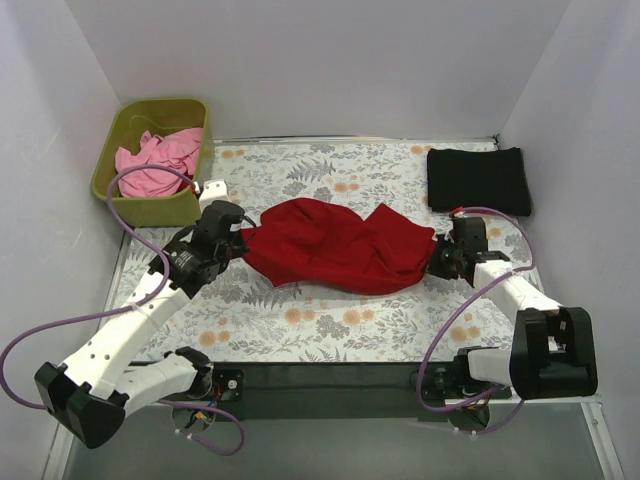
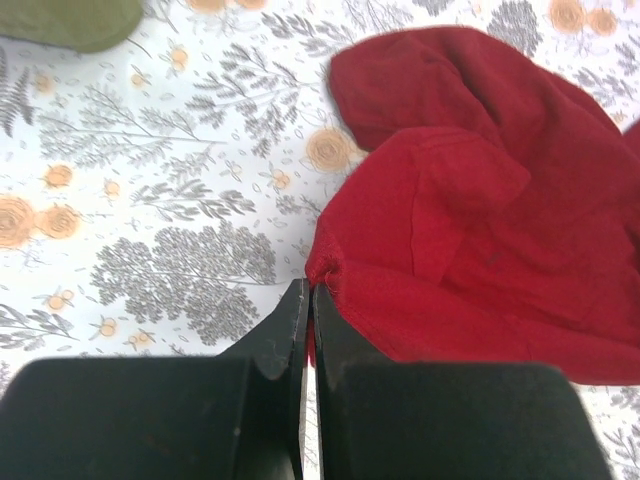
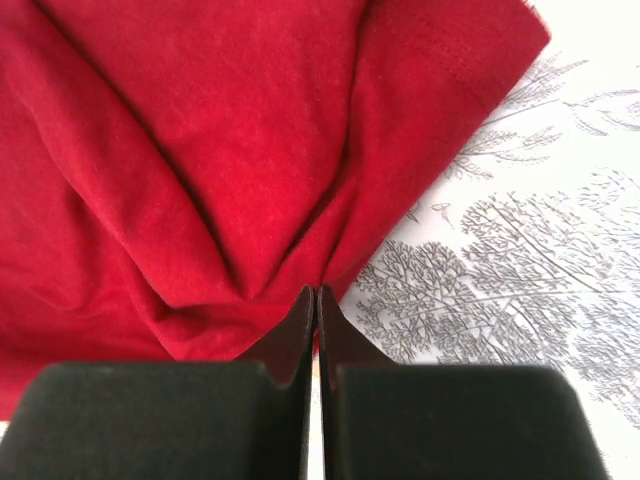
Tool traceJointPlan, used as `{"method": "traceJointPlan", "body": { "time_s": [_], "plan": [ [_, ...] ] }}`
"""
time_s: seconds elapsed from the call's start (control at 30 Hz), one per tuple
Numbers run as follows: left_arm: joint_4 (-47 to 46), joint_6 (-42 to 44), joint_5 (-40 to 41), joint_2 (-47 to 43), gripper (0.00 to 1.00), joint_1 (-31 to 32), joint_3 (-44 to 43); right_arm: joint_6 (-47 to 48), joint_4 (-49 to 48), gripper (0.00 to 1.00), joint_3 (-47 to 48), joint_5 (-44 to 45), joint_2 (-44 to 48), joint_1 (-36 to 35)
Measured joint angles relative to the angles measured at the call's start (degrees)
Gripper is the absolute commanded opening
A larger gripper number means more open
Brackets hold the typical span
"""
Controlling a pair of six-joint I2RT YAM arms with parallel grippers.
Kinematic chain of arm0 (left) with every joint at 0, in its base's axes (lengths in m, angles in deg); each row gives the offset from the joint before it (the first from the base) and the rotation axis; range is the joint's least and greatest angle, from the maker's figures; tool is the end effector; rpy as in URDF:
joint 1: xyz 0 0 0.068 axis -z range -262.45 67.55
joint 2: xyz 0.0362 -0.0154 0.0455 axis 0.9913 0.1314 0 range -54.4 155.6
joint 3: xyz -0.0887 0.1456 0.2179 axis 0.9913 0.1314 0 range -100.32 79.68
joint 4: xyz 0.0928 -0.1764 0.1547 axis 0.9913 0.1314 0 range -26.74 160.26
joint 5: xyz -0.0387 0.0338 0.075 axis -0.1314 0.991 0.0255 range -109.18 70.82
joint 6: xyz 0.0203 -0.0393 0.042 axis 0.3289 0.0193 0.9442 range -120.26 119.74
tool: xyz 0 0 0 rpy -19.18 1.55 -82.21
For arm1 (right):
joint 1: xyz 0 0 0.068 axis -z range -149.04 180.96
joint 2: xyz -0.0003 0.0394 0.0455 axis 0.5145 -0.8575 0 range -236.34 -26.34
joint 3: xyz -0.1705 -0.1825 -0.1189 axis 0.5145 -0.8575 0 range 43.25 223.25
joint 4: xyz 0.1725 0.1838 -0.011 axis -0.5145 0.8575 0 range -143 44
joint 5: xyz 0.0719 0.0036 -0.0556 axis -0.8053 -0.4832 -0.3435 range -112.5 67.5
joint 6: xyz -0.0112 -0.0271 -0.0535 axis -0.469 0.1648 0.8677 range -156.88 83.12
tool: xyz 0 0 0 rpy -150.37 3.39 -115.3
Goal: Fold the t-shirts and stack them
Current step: Flatten the tshirt out
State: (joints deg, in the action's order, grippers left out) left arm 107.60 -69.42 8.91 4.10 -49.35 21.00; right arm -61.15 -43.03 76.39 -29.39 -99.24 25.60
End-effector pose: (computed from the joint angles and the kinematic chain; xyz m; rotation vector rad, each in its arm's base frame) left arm 0.1767 -0.0896 0.3231 -0.9224 2.0648 -0.3872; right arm 0.2360 0.0278 0.1743 0.3514 2.4414 0.3749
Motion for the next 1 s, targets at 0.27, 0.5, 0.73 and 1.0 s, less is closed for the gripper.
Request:
{"method": "traceJointPlan", "body": {
  "time_s": [0.27, 0.5, 0.73, 1.0],
  "plan": [
    [4.66, 2.84, 4.0, -0.98, 0.0, -1.68, -5.35, 8.48, 18.51, 0.11, 24.26, 9.84, 2.69, -0.02],
    [2.78, 3.13, 1.88, -3.8, 0.0, -1.88, -3.56, 13.05, 23.69, 0.51, 40.92, 6.62, -10.27, -0.63],
    [-8.57, 3.89, -3.69, 2.36, 0.0, -1.9, 6.36, 11.3, 19.5, 0.5, 26.88, 2.54, -8.72, 6.43],
    [-20.76, 6.36, -1.84, -0.33, 0.0, -1.92, 16.41, 1.81, 1.64, 0.5, 3.61, -4.55, -3.56, 15.37]
  ]
}}
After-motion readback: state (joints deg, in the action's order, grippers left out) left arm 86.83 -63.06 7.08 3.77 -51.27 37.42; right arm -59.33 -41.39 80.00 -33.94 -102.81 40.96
